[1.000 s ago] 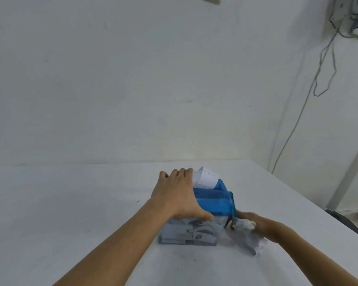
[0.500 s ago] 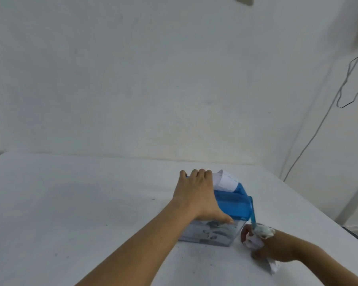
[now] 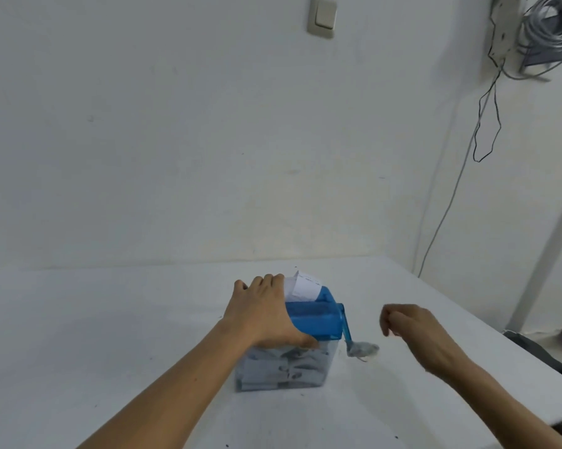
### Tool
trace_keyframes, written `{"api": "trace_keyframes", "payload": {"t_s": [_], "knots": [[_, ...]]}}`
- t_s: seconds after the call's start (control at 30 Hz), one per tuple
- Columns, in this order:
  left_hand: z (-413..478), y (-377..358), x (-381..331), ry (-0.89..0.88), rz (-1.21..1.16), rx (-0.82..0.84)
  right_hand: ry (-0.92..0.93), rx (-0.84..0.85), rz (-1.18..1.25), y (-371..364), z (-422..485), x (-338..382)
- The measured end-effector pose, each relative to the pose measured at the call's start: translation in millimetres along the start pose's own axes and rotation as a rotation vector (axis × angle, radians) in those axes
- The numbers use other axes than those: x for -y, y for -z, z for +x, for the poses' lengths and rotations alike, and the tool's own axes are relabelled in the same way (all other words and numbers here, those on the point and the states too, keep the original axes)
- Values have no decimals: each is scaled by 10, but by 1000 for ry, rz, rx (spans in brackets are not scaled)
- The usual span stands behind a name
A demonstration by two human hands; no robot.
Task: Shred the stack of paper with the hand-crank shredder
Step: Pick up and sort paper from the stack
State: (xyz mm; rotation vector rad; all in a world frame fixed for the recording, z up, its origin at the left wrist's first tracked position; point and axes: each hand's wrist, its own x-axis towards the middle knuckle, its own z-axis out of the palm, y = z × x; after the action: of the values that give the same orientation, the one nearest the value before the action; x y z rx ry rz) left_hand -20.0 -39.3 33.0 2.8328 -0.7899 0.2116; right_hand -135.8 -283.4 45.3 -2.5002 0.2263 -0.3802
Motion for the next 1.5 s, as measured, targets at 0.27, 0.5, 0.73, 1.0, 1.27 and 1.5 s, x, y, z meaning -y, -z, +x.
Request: {"api": "trace_keyframes", "payload": {"t_s": [0.27, 0.5, 0.73, 1.0, 1.27, 1.5], "knots": [[-50, 13, -46, 23, 3, -1, 245, -20, -605, -449, -323, 328], [-75, 13, -60, 21, 7, 17, 180, -40, -763, -673, -342, 276], [-35, 76, -54, -48, -4, 75, 271, 34, -899, -303, -146, 438], [-43, -7, -7, -131, -25, 42, 113, 302, -314, 114, 506, 540], [-81, -3, -10, -180, -98, -11, -22, 240, -48, -327, 967, 341], [-159, 74, -52, -103, -175, -13, -239, 312, 16, -323, 871, 411]]}}
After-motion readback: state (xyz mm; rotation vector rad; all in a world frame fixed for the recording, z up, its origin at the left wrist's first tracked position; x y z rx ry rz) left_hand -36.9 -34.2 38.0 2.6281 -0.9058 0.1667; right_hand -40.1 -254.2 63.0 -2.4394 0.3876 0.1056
